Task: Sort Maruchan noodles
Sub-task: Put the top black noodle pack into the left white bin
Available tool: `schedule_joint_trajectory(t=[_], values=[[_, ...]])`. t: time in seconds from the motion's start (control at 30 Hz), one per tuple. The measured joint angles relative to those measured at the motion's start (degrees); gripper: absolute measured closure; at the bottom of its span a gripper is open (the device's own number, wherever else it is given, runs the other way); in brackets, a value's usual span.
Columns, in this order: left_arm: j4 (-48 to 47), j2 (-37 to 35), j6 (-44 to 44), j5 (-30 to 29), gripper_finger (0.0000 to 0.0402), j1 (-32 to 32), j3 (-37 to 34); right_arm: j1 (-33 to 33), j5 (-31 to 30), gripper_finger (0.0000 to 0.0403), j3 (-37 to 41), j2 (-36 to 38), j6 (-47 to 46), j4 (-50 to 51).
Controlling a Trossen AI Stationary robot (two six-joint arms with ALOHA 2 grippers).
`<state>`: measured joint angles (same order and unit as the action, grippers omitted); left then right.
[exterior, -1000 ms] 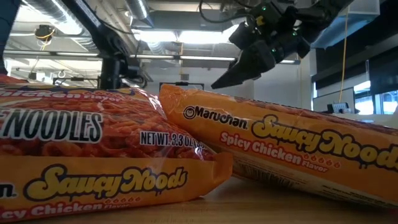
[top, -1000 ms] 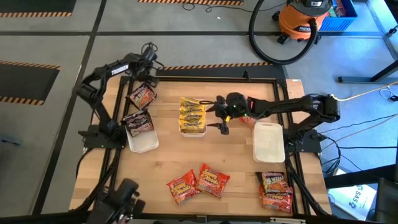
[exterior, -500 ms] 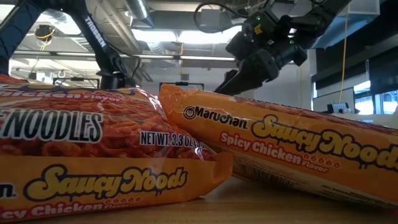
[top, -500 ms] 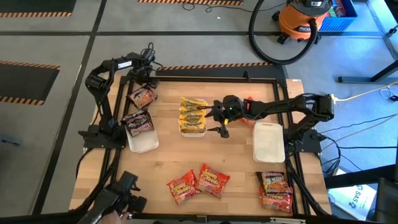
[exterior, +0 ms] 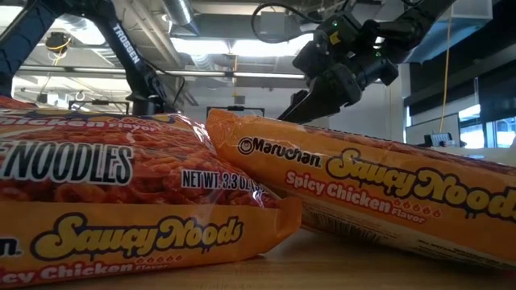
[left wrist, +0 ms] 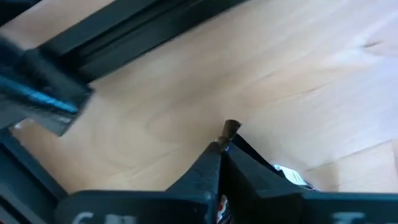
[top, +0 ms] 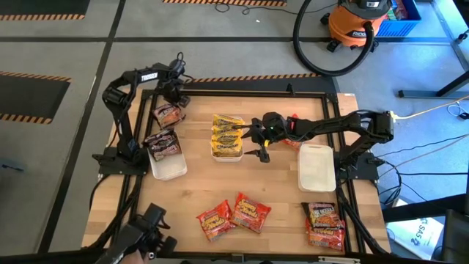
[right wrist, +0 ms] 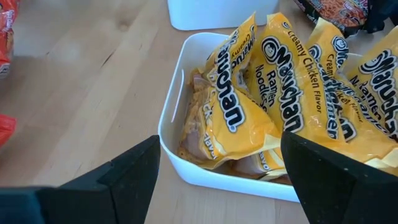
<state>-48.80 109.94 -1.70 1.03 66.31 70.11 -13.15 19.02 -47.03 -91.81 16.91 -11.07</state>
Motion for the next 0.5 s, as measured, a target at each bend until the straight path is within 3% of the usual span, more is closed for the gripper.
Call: schedule_joint_trajectory(t=[0.2, 0.5], values=[[-0.1, -3.6, -0.5, -0.3, 0.0400, -4.6, -0.1, 0.0, -0.2, 0.0093, 0.0, 0.0, 0.0, 0.0], [0.1, -16.0, 0.1, -0.4, 0.0401, -15.7, -0.1, 0.0, -4.5, 0.0093, 0.0, 0.0, -1.8, 0.0]])
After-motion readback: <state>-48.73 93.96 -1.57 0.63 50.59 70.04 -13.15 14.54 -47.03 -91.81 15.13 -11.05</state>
